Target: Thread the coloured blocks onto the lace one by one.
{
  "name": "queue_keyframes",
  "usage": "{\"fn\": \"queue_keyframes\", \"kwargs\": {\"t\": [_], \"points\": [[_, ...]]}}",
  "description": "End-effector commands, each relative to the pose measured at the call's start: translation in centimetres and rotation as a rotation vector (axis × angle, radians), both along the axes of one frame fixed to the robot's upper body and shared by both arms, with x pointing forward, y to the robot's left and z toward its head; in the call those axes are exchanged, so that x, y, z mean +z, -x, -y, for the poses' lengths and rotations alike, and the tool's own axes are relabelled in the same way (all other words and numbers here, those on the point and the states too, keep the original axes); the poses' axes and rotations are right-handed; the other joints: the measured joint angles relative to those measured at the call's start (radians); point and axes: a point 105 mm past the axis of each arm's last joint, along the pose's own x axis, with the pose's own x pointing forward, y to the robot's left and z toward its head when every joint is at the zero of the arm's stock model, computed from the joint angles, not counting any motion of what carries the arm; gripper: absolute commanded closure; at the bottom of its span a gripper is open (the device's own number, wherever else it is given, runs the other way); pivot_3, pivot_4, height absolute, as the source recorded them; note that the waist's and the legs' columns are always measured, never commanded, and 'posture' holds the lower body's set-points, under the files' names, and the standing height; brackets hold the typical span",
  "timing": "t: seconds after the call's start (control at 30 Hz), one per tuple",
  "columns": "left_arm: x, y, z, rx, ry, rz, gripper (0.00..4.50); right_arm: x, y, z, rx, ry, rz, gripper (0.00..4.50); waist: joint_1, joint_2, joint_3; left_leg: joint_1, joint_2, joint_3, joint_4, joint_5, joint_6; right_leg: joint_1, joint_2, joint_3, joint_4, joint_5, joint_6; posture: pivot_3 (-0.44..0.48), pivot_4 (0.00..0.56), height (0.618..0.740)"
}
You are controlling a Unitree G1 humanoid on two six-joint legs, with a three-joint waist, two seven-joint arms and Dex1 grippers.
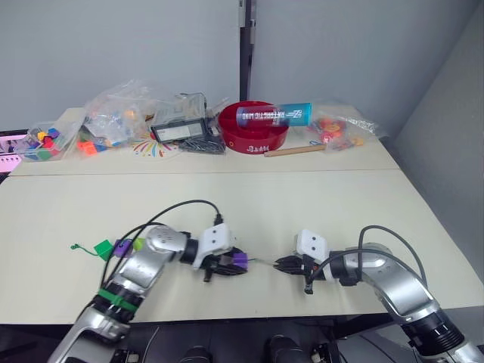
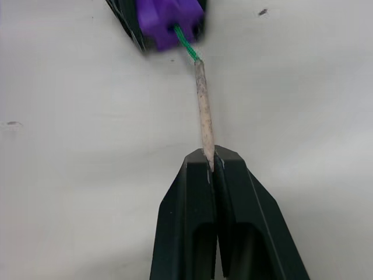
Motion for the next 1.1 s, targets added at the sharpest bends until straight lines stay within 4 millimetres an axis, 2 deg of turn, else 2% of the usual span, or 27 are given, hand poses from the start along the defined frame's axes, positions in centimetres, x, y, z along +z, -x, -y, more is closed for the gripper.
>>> {"fn": "queue_keyframes", "kwargs": {"t": [0.03, 0.13, 0.2, 0.3, 0.43, 0.67, 0.73, 0.93, 1.1], "points": [[-0.2, 0.2, -5.9, 0.108, -0.094, -0.018, 3.13, 1.0, -0.2, 0.3, 0.018, -0.004, 0.04, 4.5, -0.004, 0.0, 0.0, 0.0, 0.0, 0.0, 0.0, 0.0, 0.0, 0.0, 0.0, 0.0, 0.0, 0.0, 0.0, 0.0, 0.15, 0.731], [-1.1, 0.7, -10.2, 0.169, -0.184, -0.034, 3.13, 1.0, -0.3, 0.4, 0.027, -0.003, 0.039, 4.5, -0.006, 0.0, 0.0, 0.002, 0.001, 0.001, -0.001, 0.0, 0.0, 0.0, 0.001, 0.0, 0.0, 0.0, 0.0, 0.0, 0.15, 0.731], [-1.3, 1.0, -12.3, 0.203, -0.218, -0.046, 3.13, 1.0, -0.3, 0.4, 0.037, -0.002, 0.036, 4.5, -0.007, 0.001, 0.0, 0.003, 0.001, 0.001, -0.001, 0.0, 0.0, 0.001, 0.001, 0.0, 0.0, 0.0, -0.001, 0.0, 0.15, 0.731], [-1.5, 1.3, -14.3, 0.216, -0.26, -0.05, 3.13, 1.0, -0.2, 0.4, 0.052, -0.002, 0.03, 4.5, -0.012, 0.001, 0.0, 0.005, 0.002, 0.002, -0.002, 0.0, 0.0, 0.002, 0.001, 0.0, 0.0, 0.0, -0.001, 0.0, 0.15, 0.731], [-1.8, 1.7, -15.4, 0.213, -0.288, -0.048, 3.13, 0.9, -0.2, 0.4, 0.059, 0.001, 0.026, 4.5, -0.02, 0.002, -0.001, 0.008, 0.002, 0.004, -0.003, 0.0, 0.0, 0.003, 0.001, 0.001, 0.001, -0.001, -0.001, 0.0, 0.15, 0.731], [-1.7, 1.5, -15.5, 0.198, -0.277, -0.036, 3.13, 0.5, -0.1, -0.3, 0.067, 0.001, 0.016, 4.5, -0.022, 0.002, -0.001, 0.01, 0.002, 0.005, -0.003, 0.0, 0.0, 0.003, 0.002, 0.003, 0.003, -0.001, -0.001, 0.0, 0.15, 0.731], [-0.9, 1.2, -15.3, 0.196, -0.268, -0.018, 2.12, 0.3, -0.1, -0.5, 0.069, 0.006, 0.012, 4.5, -0.021, 0.002, -0.001, 0.01, 0.002, 0.006, -0.003, 0.0, 0.0, 0.003, 0.002, 0.004, 0.004, -0.001, -0.001, 0.0, 0.15, 0.731], [2.2, 0.9, -14.2, 0.132, -0.283, 0.003, 0.21, 0.2, -0.3, -0.7, 0.072, 0.024, 0.01, 4.5, -0.021, 0.002, -0.001, 0.008, 0.002, 0.006, -0.003, 0.0, 0.0, 0.001, 0.002, 0.004, 0.004, -0.001, -0.001, 0.0, 0.15, 0.731], [5.3, 1.1, -13.0, 0.097, -0.353, -0.002, 0.21, 0.3, -0.3, -1.3, 0.08, 0.025, 0.012, 4.5, -0.015, 0.0, 0.0, 0.003, 0.002, 0.004, -0.003, 0.0, 0.0, -0.001, 0.002, 0.003, 0.003, -0.001, -0.001, 0.0, 0.15, 0.731]]}}
